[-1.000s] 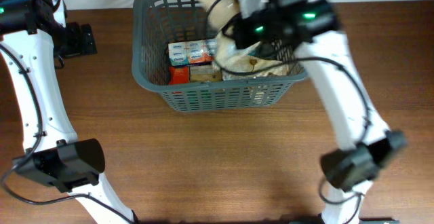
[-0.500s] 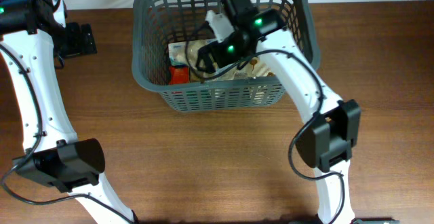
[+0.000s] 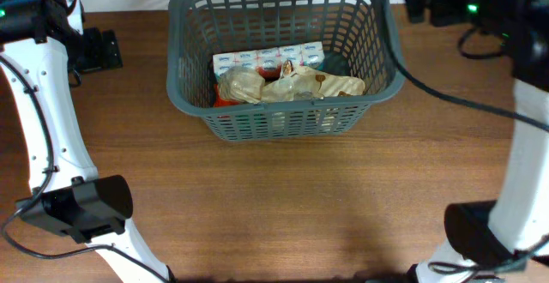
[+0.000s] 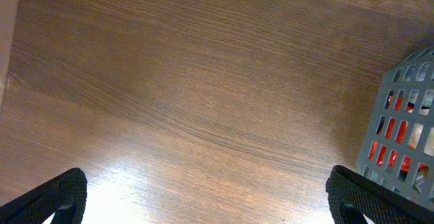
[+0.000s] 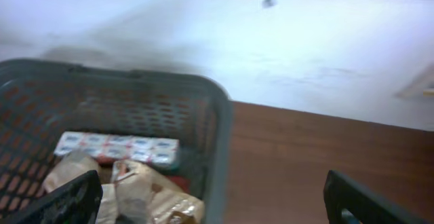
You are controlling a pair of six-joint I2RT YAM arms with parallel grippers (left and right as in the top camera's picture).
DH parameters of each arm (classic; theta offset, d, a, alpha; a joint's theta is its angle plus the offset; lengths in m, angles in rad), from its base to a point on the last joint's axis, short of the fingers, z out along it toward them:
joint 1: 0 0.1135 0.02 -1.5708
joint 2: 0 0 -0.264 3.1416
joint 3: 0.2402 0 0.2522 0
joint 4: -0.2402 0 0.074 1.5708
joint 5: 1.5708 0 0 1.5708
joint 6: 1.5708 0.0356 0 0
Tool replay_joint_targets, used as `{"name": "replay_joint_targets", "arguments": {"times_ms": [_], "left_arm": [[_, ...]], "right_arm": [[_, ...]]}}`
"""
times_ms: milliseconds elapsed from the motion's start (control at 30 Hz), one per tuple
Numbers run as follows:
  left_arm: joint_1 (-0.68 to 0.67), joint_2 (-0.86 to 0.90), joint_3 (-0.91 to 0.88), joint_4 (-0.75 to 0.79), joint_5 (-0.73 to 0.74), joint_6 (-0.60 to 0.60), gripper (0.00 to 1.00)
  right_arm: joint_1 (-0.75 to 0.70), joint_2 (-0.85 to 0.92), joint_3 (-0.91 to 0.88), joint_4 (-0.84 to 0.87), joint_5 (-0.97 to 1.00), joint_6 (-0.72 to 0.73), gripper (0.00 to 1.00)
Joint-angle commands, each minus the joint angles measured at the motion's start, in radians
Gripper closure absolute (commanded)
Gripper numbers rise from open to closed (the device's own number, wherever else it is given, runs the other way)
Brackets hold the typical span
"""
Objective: Pack container
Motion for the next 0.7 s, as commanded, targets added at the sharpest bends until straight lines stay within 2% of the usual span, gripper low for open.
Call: {"name": "replay_joint_targets", "arguments": {"times_ms": [0,133,233,400,567,667], "left_arm": [[0.005,0.005,-0.003,0.002,0.007,-0.014,0.01],[0.005,0.005,-0.003,0.003,0.007,-0.014,0.01],[0.005,0.005,-0.003,0.003,0.007,-0.014,0.01],[0.005,0.005,-0.003,0.002,0.007,-0.014,0.01],[0.005,0.005,-0.003,0.002,0.007,-0.014,0.01],[0.005,0.005,-0.003,0.003,0.007,-0.014,0.01]], "right_arm": [[-0.028,-0.137,0.002,-0.011,0.030,-0.008,0.04],[-0.028,-0.394,-0.100,-0.019,0.097,-0.008,0.04],[-0.028,-0.668,-0.316,-0.046,0.140,-0.007,0.01],[-0.029,-0.934,-0.621,-0.161,0.142,0.031,0.01],[-0.029,-0.993,-0.857,-0.084,0.141,0.035,0.01],[-0.029,-0.972,-1.047,0.086,0.140,0.085,0.01]]}}
